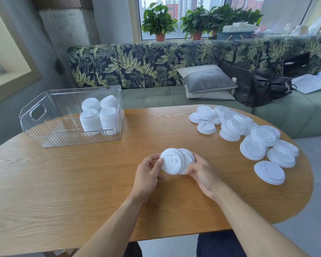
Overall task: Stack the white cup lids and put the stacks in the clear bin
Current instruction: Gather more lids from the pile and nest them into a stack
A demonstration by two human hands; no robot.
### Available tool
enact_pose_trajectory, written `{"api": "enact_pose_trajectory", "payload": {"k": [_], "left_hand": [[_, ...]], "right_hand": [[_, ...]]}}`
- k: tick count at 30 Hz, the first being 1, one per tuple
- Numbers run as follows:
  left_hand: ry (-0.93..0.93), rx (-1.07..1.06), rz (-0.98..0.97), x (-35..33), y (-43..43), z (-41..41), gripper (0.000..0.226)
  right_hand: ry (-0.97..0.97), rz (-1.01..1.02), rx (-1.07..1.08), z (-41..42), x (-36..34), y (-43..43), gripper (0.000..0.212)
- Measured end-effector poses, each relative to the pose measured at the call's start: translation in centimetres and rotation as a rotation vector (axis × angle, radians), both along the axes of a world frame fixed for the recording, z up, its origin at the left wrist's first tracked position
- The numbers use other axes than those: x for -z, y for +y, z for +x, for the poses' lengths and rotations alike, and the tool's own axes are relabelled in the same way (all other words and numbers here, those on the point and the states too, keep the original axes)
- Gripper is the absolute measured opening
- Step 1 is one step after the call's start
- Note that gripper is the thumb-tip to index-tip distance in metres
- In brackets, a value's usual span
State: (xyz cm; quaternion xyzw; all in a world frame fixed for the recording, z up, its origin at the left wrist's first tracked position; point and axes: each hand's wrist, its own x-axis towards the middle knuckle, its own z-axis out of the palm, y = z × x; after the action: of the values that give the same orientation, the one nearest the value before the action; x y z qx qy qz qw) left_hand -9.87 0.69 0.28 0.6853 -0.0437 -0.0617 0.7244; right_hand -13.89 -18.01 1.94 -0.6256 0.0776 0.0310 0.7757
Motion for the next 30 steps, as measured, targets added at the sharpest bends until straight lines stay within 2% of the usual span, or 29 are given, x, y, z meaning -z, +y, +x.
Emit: {"api": "enact_pose_trajectory", "payload": {"k": [2,5,15,20,30], "left_hand": [[0.007,-0.001,0.0,-0.06,0.07,0.09,0.021],[0.008,0.02,-0.006,-0.12,0.17,0.05,0.021],[-0.019,0.036,0.01,0.14,-0.53,-0.46,0.016],[-0.044,0.064,0.031,0.29,-0.57,-0.52,0.015],[-0.071,0.102,0.094,0.05,-0.48,-0.79,0.024]], "right_hand": [[0.013,0.1,-0.008,0.02,0.06,-0.24,0.048],[0.015,0.156,-0.011,0.1,0.13,-0.46,0.045],[0.048,0.084,-0.122,0.42,-0.38,-0.26,0.072],[0.01,0.01,-0.157,0.09,-0.61,-0.01,0.054],[-0.001,0.045,-0.105,0.11,0.2,-0.21,0.052]]}}
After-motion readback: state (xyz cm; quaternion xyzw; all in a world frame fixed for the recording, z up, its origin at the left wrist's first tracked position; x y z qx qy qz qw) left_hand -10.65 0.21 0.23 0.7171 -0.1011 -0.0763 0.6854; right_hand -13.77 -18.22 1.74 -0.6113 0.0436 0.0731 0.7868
